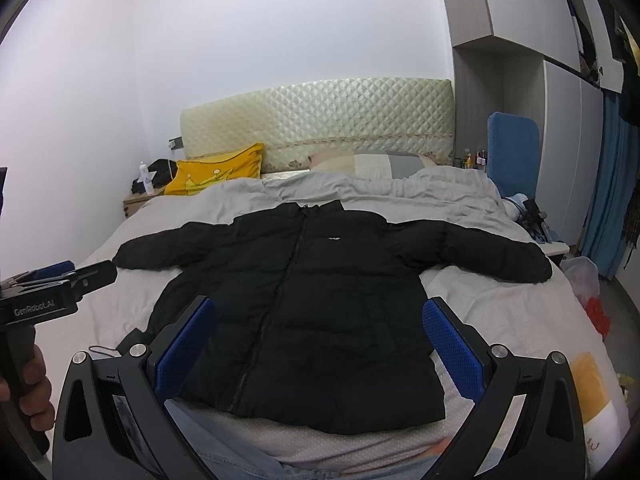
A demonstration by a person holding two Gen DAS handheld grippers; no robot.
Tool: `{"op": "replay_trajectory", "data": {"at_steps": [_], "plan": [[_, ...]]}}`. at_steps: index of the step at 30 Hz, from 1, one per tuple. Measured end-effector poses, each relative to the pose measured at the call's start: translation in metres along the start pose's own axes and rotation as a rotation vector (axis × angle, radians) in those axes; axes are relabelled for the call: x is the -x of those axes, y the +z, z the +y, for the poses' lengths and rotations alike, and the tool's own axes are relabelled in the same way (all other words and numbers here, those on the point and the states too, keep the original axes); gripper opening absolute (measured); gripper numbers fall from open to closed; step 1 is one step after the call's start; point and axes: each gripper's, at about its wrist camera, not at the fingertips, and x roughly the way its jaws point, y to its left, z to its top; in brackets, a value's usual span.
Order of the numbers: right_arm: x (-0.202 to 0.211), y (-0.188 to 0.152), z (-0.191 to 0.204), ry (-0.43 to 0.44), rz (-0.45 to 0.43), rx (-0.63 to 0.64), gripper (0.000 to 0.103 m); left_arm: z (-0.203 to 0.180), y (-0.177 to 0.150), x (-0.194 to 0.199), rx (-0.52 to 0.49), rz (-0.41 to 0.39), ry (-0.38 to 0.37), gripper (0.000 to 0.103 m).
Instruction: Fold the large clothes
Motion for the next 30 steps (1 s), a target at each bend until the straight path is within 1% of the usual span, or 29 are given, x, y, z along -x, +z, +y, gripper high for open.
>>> {"op": "replay_trajectory", "data": {"at_steps": [9,24,30], "plan": [[0.0053,0.002,0.0004,-0.009,-0.002,-0.002,0.102,-0.0043,0.003,-0.0004,0.009,0.005,0.009,0.1],[0.0002,0.0021,-0.0013,-0.014,0.017,-0.008,0.102,-0.0056,0.0058,-0.0025,0.008,0.009,0.012,0.1],[-0.0006,0.0004,-0.0026,-0.014,0.022,-0.018,0.102,-0.0023,0.0045,-0.0023,0.023,0.011,0.019,0.1]]}}
